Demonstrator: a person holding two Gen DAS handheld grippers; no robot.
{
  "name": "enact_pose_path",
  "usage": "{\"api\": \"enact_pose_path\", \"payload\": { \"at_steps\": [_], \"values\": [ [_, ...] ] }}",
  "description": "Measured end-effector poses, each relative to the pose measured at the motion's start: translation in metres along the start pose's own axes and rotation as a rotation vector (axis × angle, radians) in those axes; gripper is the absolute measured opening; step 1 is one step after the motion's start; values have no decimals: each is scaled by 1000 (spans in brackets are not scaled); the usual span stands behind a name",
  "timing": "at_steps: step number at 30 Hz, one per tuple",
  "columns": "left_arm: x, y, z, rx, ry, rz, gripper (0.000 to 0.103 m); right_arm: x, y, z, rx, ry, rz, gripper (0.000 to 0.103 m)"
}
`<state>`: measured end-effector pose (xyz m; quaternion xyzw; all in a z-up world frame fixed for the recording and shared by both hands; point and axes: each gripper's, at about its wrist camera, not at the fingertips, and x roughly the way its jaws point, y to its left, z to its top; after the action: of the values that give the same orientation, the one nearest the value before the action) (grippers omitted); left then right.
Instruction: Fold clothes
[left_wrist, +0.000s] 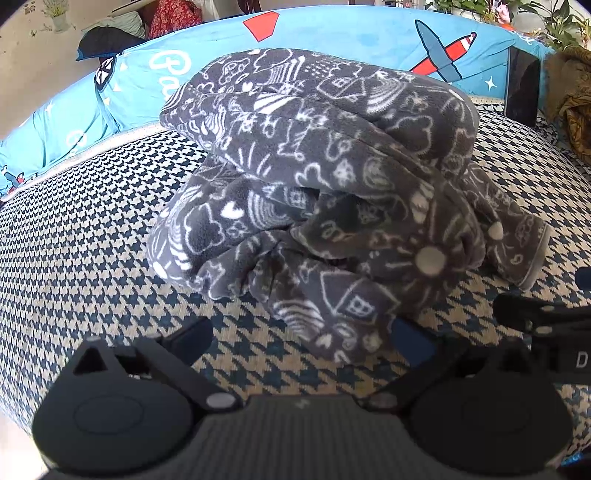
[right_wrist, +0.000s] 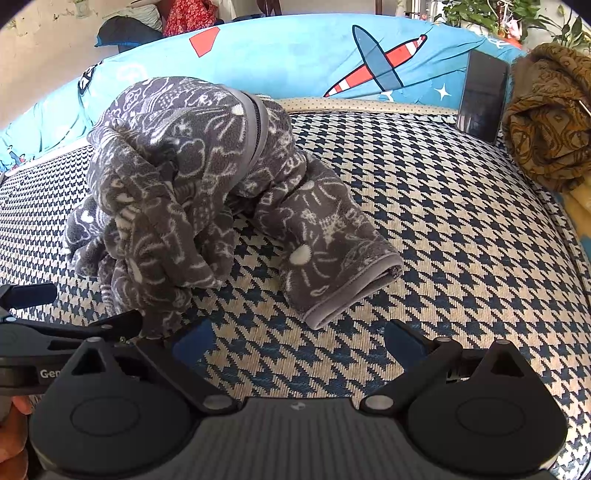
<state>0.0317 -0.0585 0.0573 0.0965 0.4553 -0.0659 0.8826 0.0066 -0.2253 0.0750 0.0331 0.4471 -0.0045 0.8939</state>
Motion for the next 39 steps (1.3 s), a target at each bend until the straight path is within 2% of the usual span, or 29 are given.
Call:
{"api": "enact_pose_path", "payload": {
  "at_steps": [30,39],
  "values": [
    [1,3,1,-2,2,-3,103,1,1,0,2,3,4,100],
    [1,0,0,18,-12,28,103,2,1,0,1,6,2,100]
  ]
}}
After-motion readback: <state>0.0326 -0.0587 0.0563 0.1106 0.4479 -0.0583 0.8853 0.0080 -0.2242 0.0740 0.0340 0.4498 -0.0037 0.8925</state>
